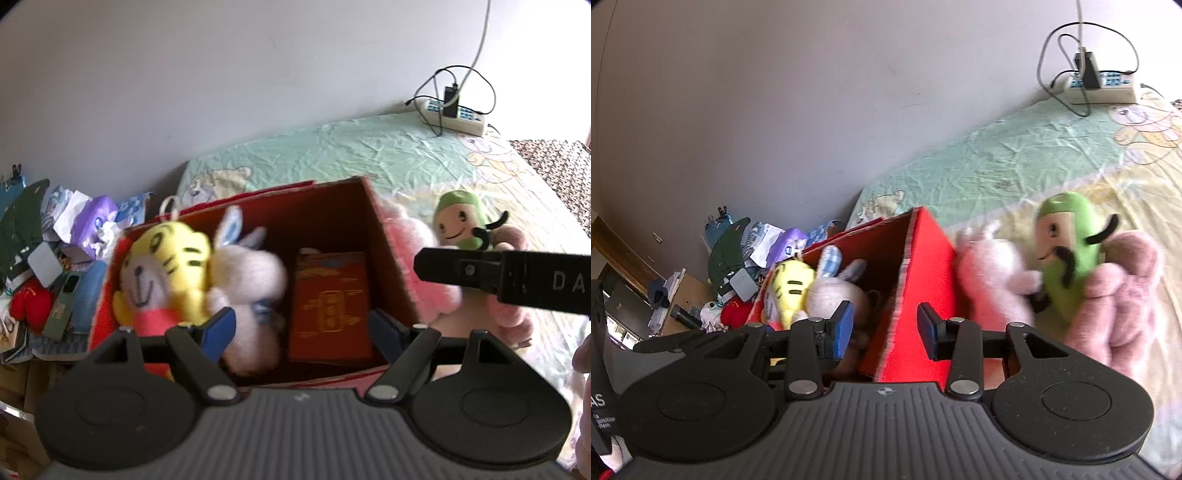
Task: Organize objects
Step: 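Withdraw the right gripper from the box toward the pink teddy bear, then lower the right gripper onto the pink teddy bear and close on it, then lift the pink teddy bear off the bed with the right gripper, then carry the pink teddy bear over the red box with the right gripper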
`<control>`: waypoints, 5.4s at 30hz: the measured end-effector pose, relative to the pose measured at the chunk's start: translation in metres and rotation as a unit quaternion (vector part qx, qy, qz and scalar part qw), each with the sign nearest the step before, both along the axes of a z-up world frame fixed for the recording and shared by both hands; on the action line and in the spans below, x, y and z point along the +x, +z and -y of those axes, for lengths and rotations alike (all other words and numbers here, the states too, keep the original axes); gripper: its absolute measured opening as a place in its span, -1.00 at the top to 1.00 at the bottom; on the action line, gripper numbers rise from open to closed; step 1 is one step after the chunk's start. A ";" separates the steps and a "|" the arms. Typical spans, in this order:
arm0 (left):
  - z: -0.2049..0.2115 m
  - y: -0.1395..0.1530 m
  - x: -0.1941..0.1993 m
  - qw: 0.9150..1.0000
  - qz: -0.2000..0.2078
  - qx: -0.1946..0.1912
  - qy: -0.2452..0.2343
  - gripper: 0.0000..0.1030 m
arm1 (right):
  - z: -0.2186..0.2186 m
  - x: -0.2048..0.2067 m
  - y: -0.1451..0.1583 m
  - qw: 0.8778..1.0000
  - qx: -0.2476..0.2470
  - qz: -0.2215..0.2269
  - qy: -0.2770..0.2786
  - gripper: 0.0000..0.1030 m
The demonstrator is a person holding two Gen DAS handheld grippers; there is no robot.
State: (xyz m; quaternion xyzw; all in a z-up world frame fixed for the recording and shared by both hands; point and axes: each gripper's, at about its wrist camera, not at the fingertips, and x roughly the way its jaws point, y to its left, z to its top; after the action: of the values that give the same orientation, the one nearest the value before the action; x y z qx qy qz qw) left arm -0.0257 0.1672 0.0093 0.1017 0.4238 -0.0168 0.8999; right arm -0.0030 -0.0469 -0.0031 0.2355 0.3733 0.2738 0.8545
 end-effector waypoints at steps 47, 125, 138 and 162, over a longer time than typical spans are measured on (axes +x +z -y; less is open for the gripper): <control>0.161 -0.090 0.076 0.977 -0.105 -0.133 -0.126 -0.08 | 0.156 0.060 -0.124 0.980 0.062 -0.177 -0.063 -0.07; 0.123 -0.114 -0.024 0.969 -0.123 -0.138 -0.163 -0.46 | 0.099 -0.020 -0.109 0.986 0.018 -0.164 0.024 0.10; 0.098 -0.053 -0.045 0.952 -0.063 -0.171 -0.246 -0.43 | 0.084 -0.055 -0.038 0.994 0.020 -0.102 -0.030 0.12; -0.040 0.064 -0.022 0.946 0.134 -0.189 -0.229 -0.43 | -0.044 0.005 0.079 0.993 -0.004 0.108 0.041 0.15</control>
State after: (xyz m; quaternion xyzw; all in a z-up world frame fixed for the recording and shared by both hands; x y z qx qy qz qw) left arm -0.0481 0.2075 0.0733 0.0251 0.2542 -0.2882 0.9229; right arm 0.0020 -0.0026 0.0758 0.1858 0.2896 0.3313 0.8785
